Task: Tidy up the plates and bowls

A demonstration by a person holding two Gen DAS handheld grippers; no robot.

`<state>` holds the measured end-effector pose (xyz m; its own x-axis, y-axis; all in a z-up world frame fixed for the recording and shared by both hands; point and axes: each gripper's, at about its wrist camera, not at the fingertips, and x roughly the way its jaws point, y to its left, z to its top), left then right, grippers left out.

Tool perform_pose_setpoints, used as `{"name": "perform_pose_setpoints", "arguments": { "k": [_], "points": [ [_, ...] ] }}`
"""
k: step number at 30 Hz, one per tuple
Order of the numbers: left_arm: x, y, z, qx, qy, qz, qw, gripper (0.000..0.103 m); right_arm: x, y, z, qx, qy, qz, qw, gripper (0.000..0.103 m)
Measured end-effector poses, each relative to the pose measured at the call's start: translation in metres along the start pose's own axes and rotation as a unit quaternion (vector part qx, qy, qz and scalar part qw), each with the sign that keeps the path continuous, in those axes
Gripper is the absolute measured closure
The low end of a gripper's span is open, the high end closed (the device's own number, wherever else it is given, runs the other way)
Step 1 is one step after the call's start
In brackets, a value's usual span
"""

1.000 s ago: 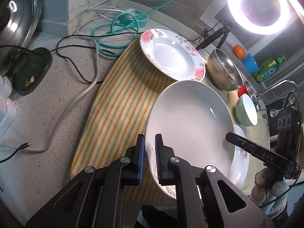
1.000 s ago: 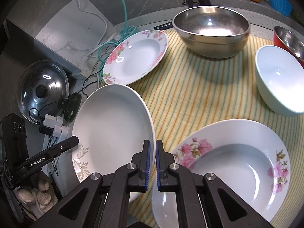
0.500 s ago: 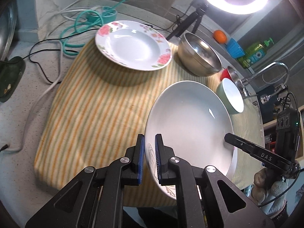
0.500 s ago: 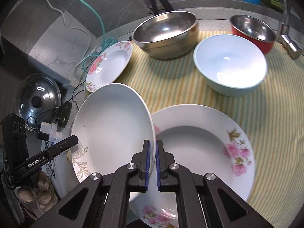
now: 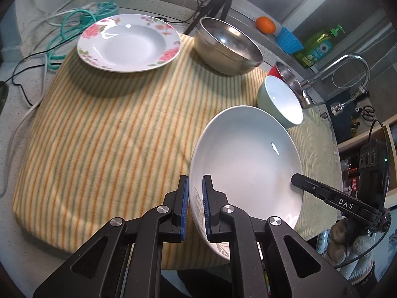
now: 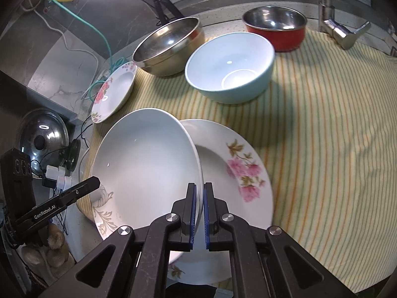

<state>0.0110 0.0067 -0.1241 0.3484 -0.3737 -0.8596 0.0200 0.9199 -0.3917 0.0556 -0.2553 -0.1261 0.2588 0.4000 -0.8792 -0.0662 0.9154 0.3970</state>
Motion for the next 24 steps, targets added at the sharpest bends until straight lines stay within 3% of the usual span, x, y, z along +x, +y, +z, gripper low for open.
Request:
{"name": "perform_pose_setpoints", "arguments": {
  "k": [24],
  "points": [
    [0.034, -0.029, -0.008, 0.024, 0.039, 0.010, 0.9989, 0.094, 0.003, -0.038, -0.013, 0.020, 0.015, -0.018, 1.000, 0.098]
  ]
}}
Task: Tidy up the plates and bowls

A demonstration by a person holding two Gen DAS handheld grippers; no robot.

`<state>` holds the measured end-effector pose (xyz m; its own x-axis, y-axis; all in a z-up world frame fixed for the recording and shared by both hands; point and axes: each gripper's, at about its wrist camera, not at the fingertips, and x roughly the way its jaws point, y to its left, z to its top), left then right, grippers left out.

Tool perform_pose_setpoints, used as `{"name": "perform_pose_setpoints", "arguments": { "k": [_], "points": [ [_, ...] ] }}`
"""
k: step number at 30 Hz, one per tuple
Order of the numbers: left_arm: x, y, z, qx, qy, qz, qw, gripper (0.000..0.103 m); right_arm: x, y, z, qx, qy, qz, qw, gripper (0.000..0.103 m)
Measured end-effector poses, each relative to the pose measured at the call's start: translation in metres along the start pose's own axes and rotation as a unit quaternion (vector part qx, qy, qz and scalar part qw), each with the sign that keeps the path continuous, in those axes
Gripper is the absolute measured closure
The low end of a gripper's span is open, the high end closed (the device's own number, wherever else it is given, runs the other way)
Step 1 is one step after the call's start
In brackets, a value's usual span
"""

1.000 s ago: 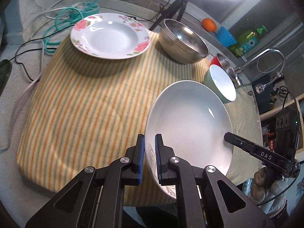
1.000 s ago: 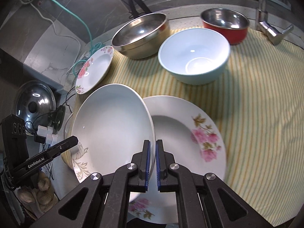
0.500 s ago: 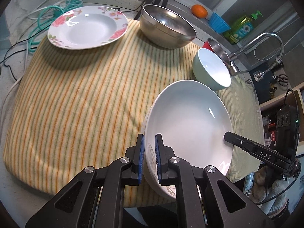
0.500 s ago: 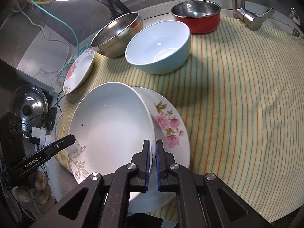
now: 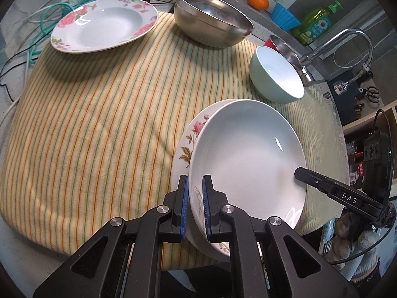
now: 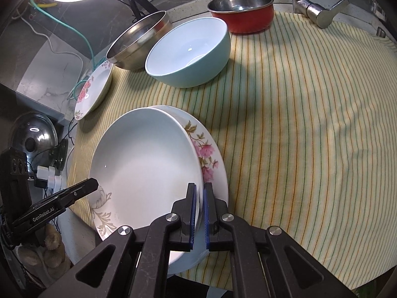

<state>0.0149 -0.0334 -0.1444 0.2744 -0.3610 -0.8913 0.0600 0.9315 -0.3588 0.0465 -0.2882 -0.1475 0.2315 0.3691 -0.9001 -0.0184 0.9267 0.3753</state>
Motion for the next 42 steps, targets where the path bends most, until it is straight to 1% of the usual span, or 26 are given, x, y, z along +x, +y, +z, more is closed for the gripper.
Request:
{"name": "perform_pose_setpoints", "arguments": {
  "k": [22, 25, 28, 29, 32, 34, 35, 36, 37, 42],
  "points": [
    [0.003, -0.001, 0.002, 0.010, 0.006, 0.000, 0.9999, 0.094, 0.001, -0.002, -0.002, -0.001, -0.001, -0.001, 1.000, 0.098],
    [0.005, -0.001, 0.002, 0.010, 0.009, 0.000, 0.9999, 0.094, 0.002, -0.002, -0.002, 0.002, 0.000, 0.002, 1.000, 0.095],
    [0.007, -0.001, 0.000, 0.012, 0.014, -0.001, 0.9998, 0.094, 0.002, -0.001, -0.001, -0.001, -0.001, -0.002, 1.000, 0.095],
    [0.007, -0.001, 0.000, 0.012, 0.015, -0.001, 0.9998, 0.090, 0.002, -0.001, -0.002, -0.001, 0.000, -0.002, 1.000, 0.095],
    [0.004, -0.002, 0.000, 0.012, 0.012, 0.000, 0.9999, 0.090, 0.000, 0.000, -0.002, 0.002, -0.001, 0.002, 1.000, 0.088],
    [0.001, -0.002, 0.000, 0.013, 0.008, 0.002, 0.9999, 0.090, -0.004, 0.001, -0.002, -0.002, -0.009, -0.002, 1.000, 0.076],
    [-0.001, -0.002, -0.001, 0.013, 0.005, 0.003, 0.9999, 0.090, -0.005, 0.003, -0.002, -0.003, -0.012, -0.005, 1.000, 0.073],
    [-0.003, -0.001, -0.001, 0.013, 0.002, 0.005, 0.9999, 0.090, -0.008, 0.003, -0.002, -0.005, -0.017, -0.009, 1.000, 0.065],
    [-0.005, 0.000, -0.001, 0.012, 0.000, 0.007, 0.9999, 0.090, -0.011, 0.003, -0.001, -0.007, -0.024, -0.015, 1.000, 0.060],
    [-0.017, 0.006, -0.002, -0.001, -0.017, 0.016, 0.9997, 0.090, -0.025, 0.001, 0.000, -0.011, -0.043, -0.017, 0.999, 0.060]
  ]
}}
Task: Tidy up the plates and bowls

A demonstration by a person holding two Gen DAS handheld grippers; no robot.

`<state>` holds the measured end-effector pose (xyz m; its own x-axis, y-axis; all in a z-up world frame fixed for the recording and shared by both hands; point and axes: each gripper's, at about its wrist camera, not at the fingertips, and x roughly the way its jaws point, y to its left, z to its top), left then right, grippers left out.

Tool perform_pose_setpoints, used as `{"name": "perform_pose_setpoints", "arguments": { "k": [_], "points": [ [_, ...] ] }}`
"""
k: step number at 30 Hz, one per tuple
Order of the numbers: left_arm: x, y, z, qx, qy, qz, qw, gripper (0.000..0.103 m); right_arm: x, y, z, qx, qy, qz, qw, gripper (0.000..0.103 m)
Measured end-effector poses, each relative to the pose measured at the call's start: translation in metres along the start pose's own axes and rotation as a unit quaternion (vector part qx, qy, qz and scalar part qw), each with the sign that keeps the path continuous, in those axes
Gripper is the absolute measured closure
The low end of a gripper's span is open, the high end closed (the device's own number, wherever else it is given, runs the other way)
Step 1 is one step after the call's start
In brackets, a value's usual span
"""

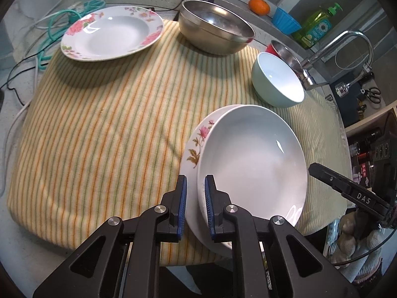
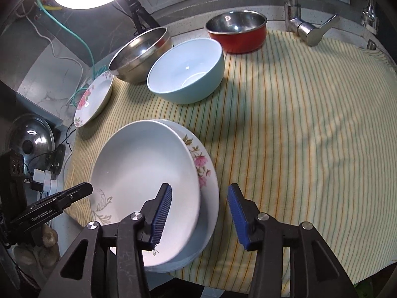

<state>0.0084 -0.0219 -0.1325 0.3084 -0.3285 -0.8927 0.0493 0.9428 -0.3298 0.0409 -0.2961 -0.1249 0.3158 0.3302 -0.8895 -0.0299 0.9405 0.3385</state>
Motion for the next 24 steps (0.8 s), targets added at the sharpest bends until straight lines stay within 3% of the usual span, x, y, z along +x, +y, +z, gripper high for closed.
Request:
{"name": "perform_pose_setpoints", "arguments": {
  "k": [6, 13, 24],
  "points": [
    [-0.015, 0.012, -0.002, -0.029, -0.021, 0.013, 0.9993, 0.090, -0.015, 0.005, 0.010, -0.011, -0.018, 0.024, 0.999, 0.060],
    [-0.033, 0.036, 0.011, -0.046, -0.043, 0.017, 0.9979, 0.090, -0.019, 0.042, 0.023, -0.033, -0.023, 0.056, 0.998, 0.060],
    [-0.041, 0.105, 0.092, 0.002, -0.046, 0.025, 0.9986, 0.090, 0.001, 0.121, 0.044, -0.010, -0.053, 0.064, 0.996, 0.060]
  ]
}}
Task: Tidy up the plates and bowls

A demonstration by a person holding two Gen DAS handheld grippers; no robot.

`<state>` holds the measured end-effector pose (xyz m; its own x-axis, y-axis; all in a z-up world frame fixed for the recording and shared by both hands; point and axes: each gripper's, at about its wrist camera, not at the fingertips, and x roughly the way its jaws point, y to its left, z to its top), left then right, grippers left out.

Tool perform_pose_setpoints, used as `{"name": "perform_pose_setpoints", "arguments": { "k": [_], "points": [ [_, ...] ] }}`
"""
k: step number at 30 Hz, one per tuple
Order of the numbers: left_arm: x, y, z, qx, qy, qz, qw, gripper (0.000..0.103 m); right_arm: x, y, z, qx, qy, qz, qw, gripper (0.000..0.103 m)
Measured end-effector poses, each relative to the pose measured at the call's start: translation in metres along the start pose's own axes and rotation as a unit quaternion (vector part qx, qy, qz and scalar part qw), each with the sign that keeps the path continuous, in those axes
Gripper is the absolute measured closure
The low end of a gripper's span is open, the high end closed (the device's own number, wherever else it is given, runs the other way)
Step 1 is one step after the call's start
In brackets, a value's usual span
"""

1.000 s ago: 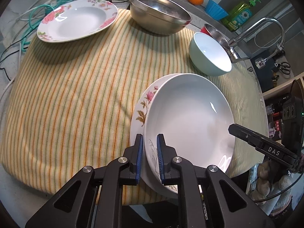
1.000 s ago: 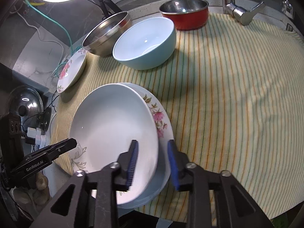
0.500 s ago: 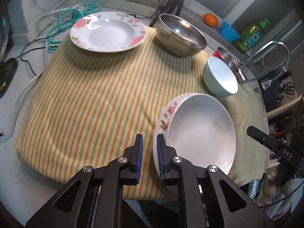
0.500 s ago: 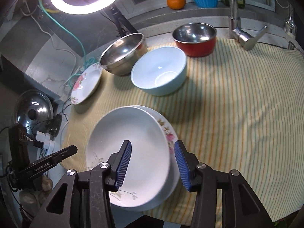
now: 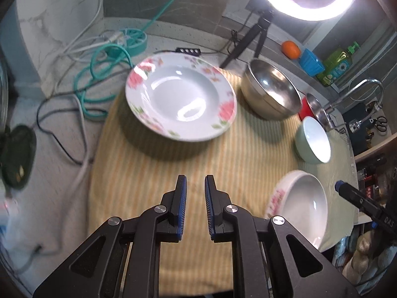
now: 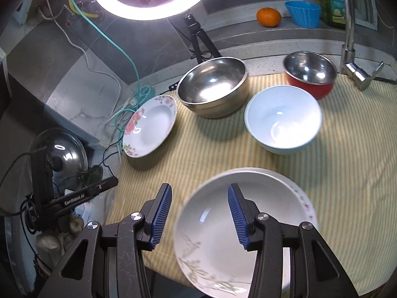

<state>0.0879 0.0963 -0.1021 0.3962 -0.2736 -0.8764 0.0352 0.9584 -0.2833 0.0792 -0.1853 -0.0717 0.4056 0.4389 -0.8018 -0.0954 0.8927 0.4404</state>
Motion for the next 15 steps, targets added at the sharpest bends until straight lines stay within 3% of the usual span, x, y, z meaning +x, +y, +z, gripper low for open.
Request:
{"name": "perform_pose_setpoints", "arguments": {
  "k": [15],
  "points": [
    [0.047, 0.064, 0.101, 0.033, -0.003, 0.000, 0.9995, 0.090, 0.078, 0.044, 0.037, 0.046, 0.012, -0.027, 0.998, 0.060]
  ]
}}
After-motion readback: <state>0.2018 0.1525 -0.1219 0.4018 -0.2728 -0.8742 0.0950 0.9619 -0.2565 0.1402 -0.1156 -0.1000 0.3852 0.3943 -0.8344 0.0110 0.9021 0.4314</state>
